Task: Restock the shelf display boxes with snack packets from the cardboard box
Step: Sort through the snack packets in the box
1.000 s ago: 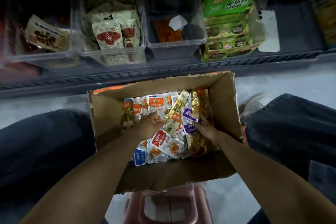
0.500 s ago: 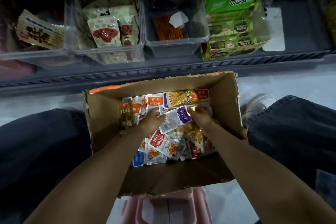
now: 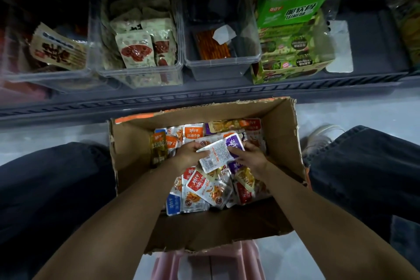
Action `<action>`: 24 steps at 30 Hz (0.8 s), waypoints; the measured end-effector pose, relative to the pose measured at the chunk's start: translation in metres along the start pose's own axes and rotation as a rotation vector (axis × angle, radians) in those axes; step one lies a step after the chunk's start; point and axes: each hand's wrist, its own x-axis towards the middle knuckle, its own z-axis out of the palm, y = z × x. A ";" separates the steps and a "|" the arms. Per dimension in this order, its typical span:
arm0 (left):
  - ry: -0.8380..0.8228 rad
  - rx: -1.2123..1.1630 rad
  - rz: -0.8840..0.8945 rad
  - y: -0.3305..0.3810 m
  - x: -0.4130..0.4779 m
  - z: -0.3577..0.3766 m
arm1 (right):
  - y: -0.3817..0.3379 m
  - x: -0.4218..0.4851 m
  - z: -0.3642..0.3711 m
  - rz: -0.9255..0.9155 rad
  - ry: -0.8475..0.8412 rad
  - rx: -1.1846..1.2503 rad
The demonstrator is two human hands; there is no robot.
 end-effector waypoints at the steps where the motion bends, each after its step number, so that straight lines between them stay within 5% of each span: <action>1: -0.032 0.022 -0.007 -0.002 -0.001 -0.001 | -0.003 -0.004 -0.002 0.007 -0.037 -0.013; 10: -0.057 0.431 0.271 0.038 -0.057 -0.005 | -0.060 -0.058 -0.023 -0.078 -0.253 -0.278; 15: -0.216 0.298 0.363 0.063 -0.103 -0.011 | -0.100 -0.109 -0.010 -0.172 -0.302 -0.300; 24: 0.061 -0.065 0.708 0.086 -0.180 -0.012 | -0.124 -0.176 0.029 -0.578 -0.155 -0.080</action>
